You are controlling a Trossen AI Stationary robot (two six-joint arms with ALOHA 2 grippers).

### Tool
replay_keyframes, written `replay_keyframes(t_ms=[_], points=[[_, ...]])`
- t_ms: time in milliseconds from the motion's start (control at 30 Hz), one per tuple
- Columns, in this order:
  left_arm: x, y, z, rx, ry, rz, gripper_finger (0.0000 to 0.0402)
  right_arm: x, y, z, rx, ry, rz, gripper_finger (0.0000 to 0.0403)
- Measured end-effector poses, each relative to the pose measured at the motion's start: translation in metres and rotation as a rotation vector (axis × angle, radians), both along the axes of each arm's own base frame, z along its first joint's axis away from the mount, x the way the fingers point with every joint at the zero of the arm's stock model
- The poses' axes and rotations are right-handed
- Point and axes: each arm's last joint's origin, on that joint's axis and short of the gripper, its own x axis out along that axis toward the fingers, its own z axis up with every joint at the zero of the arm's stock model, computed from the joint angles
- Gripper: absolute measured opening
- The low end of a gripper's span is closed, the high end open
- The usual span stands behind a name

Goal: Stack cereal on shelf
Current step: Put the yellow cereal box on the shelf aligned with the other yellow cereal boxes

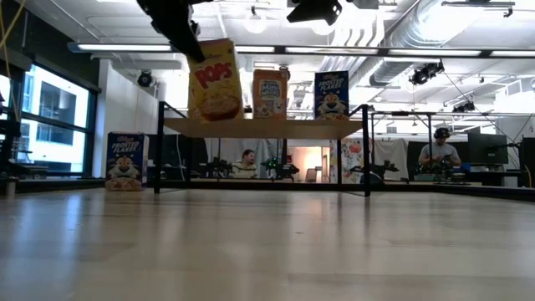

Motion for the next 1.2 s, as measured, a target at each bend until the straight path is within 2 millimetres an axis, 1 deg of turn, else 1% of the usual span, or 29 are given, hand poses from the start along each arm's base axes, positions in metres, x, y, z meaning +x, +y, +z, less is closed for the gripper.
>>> replay_keyframes(t_ms=[267, 433, 533, 833, 967, 1067, 1200], points=[[-0.021, 0.029, 0.011, 0.084, -0.008, 0.041, 0.0149, 0.000, -0.002, 0.000, -0.049, -0.003, -0.039, 0.0241], [-0.030, 0.042, 0.013, 0.087, 0.003, 0.053, 0.0149, 0.000, -0.002, 0.000, -0.054, -0.003, -0.036, 0.0241], [-0.034, 0.048, 0.021, 0.083, 0.015, 0.080, 0.0149, 0.000, -0.002, 0.000, -0.054, -0.003, -0.036, 0.0241], [-0.043, 0.046, 0.062, 0.132, -0.034, 0.082, 0.0149, 0.000, -0.002, 0.000, -0.053, -0.002, -0.038, 0.0241], [-0.048, 0.045, 0.076, 0.171, -0.024, 0.077, 0.0149, 0.000, -0.003, 0.000, -0.054, -0.002, -0.038, 0.0241], [-0.051, 0.047, 0.081, 0.171, -0.002, 0.089, 0.0149, 0.000, -0.003, 0.000, -0.051, -0.002, -0.039, 0.0241], [-0.051, 0.053, 0.079, 0.161, 0.053, 0.095, 0.0149, 0.000, -0.003, 0.000, -0.051, -0.002, -0.039, 0.0241]])
